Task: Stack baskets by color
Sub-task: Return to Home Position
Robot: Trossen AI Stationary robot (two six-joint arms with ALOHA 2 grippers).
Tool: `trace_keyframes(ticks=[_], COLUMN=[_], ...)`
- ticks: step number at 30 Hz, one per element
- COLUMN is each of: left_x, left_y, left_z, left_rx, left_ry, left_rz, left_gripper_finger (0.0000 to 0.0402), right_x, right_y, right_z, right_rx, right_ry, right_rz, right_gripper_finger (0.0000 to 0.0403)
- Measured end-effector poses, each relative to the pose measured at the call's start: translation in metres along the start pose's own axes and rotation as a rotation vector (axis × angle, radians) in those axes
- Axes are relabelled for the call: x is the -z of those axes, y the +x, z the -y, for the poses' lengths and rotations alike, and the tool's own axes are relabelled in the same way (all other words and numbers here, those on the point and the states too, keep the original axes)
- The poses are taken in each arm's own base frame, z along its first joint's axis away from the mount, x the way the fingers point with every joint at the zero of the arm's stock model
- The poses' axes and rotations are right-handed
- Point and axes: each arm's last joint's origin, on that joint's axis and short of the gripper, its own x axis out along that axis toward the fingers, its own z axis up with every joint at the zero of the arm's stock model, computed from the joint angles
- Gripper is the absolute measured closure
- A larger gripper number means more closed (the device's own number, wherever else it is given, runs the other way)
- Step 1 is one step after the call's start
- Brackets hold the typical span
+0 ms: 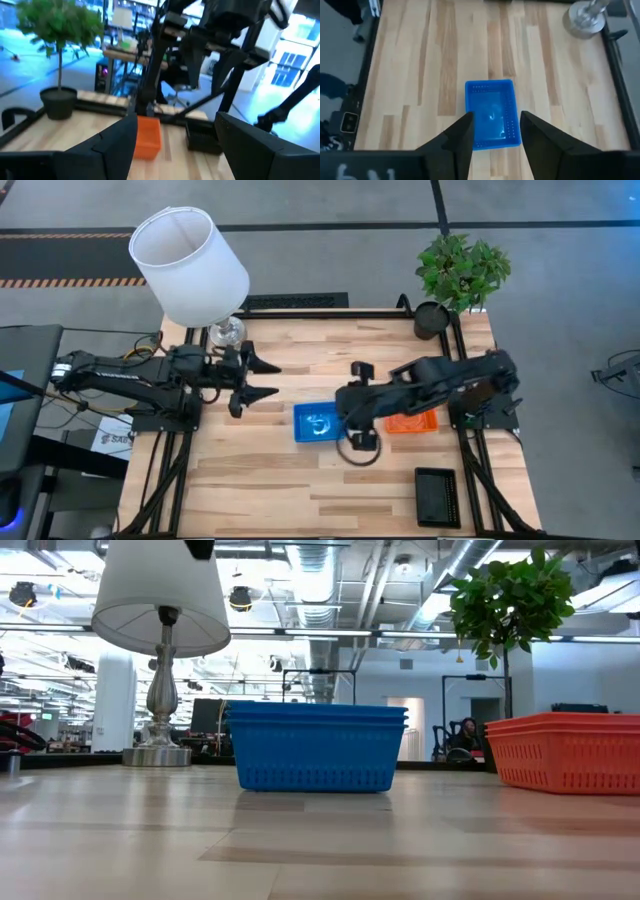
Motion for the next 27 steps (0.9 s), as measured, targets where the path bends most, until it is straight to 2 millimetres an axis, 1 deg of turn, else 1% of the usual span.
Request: trace_keyframes(ticks=[6,8,10,15,23,27], left_x=[-0.026,-0.031,-0.035,-0.036,-0.038,-0.03], left_y=[-0.003,-0.004,-0.005,-0.005,-0.005,-0.006], left_z=[0.008,0.009,0.011,0.01,0.002,-0.006], left_rx=[0.018,0.013,0.013,-0.028,-0.085,-0.118], left_ry=[0.0,0.03,0.069,0.124,0.188,0.185], left_rz=[0.078,0.094,0.109,0.124,0.135,0.112], left_gripper_finger=[0.0148,0.0148,0.0148,0.0148,0.0148,0.0148], right_x=[0.012,0.02,0.028,0.059,0.12,0.148], right_y=[-0.039,-0.047,-0.051,-0.05,-0.031,-0.021], right_z=[0.006,0.009,0.013,0.025,0.041,0.048], right_rx=[-0.051,-0.068,-0.082,-0.106,-0.131,-0.16], right_ry=[0.011,0.018,0.025,0.077,0.187,0.249], right_rz=[0.162,0.222,0.291,0.434,0.633,0.684], right_gripper_finger=[0.0248,0.0257,0.0268,0.0292,0.0309,0.031])
